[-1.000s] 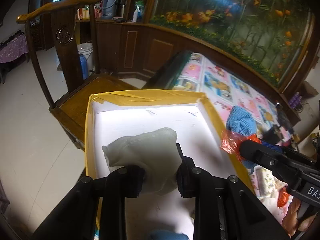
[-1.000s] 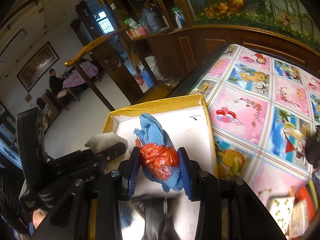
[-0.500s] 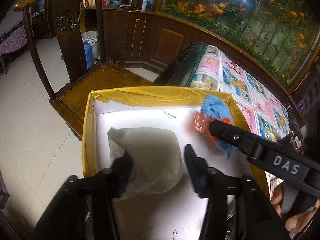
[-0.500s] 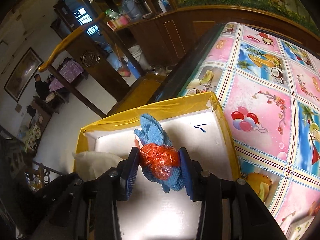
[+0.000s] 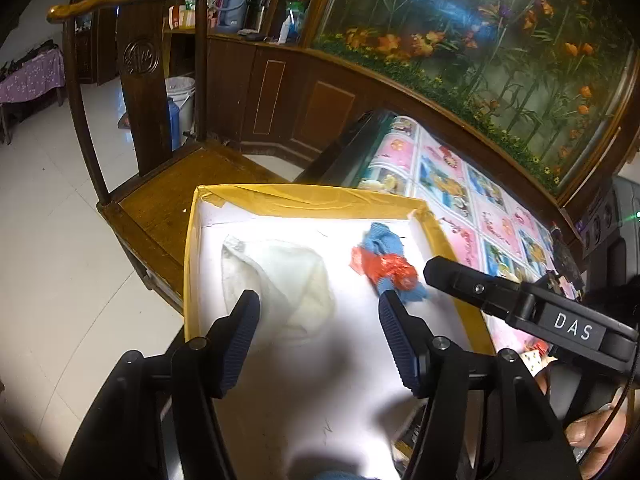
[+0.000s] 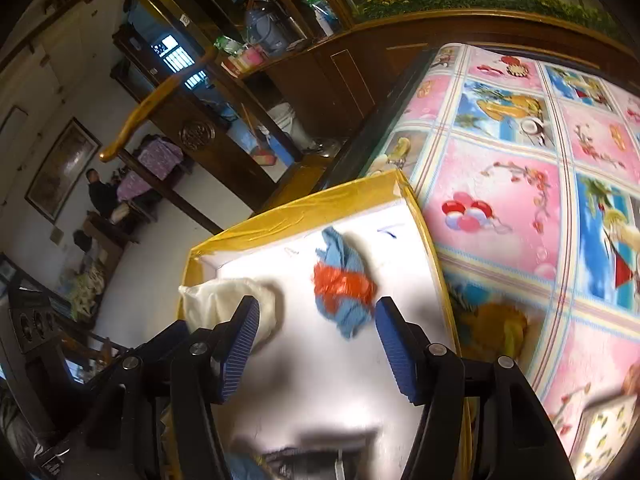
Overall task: Organize soft objects
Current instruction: 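Lower both items into the box and open both tools, then grasp another white cloth with the left tool while the right tool grasps the orange plastic bag, then lift the white cloth and orange bag off the table with both tools, then carry the white cloth and orange bag into the box and open both tools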
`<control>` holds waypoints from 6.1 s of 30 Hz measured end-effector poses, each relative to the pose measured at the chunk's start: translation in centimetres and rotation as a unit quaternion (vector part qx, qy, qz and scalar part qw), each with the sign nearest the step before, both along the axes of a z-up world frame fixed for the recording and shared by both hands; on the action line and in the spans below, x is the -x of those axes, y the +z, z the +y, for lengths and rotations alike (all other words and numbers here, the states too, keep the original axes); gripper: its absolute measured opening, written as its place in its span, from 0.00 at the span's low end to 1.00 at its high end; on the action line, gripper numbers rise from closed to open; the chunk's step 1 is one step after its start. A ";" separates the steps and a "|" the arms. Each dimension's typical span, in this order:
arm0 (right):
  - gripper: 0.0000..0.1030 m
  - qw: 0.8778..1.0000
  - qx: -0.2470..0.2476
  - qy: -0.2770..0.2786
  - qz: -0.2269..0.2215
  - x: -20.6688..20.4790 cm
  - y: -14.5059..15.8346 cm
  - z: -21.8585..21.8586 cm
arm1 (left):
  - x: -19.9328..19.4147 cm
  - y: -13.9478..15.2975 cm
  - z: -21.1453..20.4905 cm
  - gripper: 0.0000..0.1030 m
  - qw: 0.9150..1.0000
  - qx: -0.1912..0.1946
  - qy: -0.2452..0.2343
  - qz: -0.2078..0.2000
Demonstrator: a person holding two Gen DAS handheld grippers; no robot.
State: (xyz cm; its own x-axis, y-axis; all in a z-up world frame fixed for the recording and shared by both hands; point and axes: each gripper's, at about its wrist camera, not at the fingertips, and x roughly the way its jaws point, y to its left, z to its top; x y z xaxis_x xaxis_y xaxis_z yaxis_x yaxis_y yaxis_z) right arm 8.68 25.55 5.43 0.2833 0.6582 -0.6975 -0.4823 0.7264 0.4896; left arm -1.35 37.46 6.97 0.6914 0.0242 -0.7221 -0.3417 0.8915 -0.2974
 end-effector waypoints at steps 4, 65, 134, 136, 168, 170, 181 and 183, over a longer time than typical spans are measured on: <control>0.63 1.000 -0.020 0.003 0.002 2.1 0.1 -2.6 | 1.6 0.9 -2.7 0.61 1.000 -0.008 -0.016 -0.018; 0.67 0.998 0.015 -0.053 -0.038 9.3 -3.2 -29.8 | 4.0 -5.8 -29.7 0.19 0.963 -0.057 -0.263 0.034; 0.50 0.992 -0.068 -0.028 -0.105 12.0 -0.5 -28.2 | 6.9 1.3 -19.3 0.16 0.986 -0.014 -0.147 -0.083; 0.50 0.992 -0.068 -0.020 -0.107 12.1 -0.2 -27.3 | 7.1 1.4 -18.2 0.16 0.987 -0.014 -0.135 -0.086; 0.52 0.997 0.011 0.060 -0.040 4.4 -1.3 -3.6 | 4.9 -1.6 -3.8 0.16 0.998 0.040 0.013 -0.043; 0.52 0.997 0.018 0.059 -0.040 4.2 -1.8 -3.2 | 4.9 -1.7 -3.9 0.16 0.998 0.040 0.013 -0.041; 0.61 0.998 0.006 0.054 -0.041 4.0 -1.7 -4.6 | 5.5 -1.5 -4.7 0.45 0.997 0.046 0.009 -0.055; 0.65 0.997 0.001 0.057 -0.044 4.3 -1.4 -4.8 | 5.6 -1.2 -5.1 0.46 0.997 0.044 0.008 -0.058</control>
State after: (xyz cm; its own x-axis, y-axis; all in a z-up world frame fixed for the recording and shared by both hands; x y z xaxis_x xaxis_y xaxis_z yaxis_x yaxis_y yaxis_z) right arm 4.43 20.74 4.00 0.2664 0.6889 -0.6741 -0.6029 0.6648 0.4411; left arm -7.00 32.32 5.75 0.7708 -0.0240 -0.6367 -0.3139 0.8552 -0.4123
